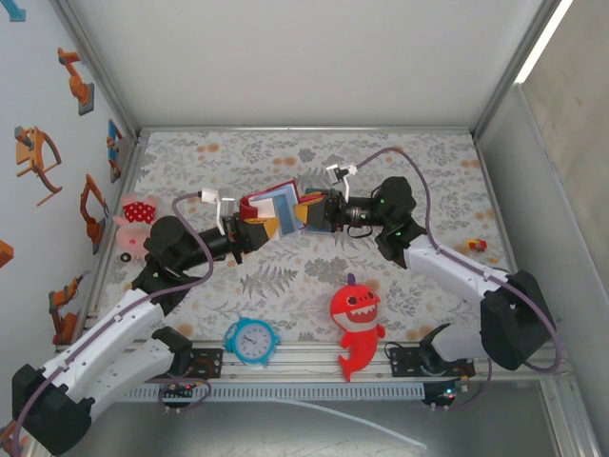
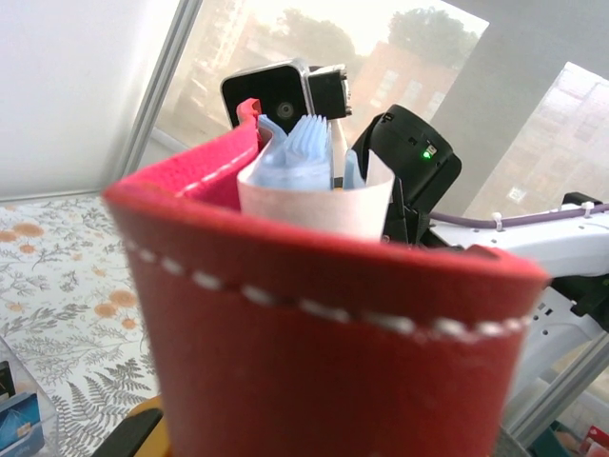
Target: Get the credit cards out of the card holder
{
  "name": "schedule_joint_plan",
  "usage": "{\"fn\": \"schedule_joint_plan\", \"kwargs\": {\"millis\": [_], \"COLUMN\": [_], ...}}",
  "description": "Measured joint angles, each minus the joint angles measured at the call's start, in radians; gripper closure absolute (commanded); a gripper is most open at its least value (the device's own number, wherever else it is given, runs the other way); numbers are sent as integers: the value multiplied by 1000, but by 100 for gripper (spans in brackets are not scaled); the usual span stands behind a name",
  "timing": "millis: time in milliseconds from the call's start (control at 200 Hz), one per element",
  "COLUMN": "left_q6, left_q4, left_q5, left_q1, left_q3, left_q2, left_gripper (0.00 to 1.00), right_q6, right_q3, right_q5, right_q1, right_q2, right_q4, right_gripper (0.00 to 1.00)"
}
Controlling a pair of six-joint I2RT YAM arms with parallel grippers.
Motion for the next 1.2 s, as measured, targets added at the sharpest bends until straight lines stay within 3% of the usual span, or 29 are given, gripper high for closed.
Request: {"fn": "schedule_joint_plan", "kwargs": {"millis": [70,160,346,466,611,811,1197], "left_q6": [-4,-14,-38,-52,-59,-61,-124], "left_q4": [11,16,8,-14,-31,-25,77], "left_q5": [-2,-6,-18,-37,-50,-58,-58], "left_q1": [0,0,0,0,0,0,0], "left_q3": [0,2,6,8,8,8,16], "left_q2": [8,27,56,58,58,85,275], "left_gripper": [74,70,41,28,11,8,8], "right_q6": [12,34,44,37,-77,-296,-497], "right_q3": [0,0,0,0,33,151,300], "right_q5": [-1,-13,-14,1,87,285,667], "right_q1": [-1,3,4,4,8,53,135], "right_q2": [7,14,27,26,6,-58,-74], "right_q4": [22,43,51,33,-191,-592,-1020], "right_gripper": [80,100,100,100,100,100,100]}}
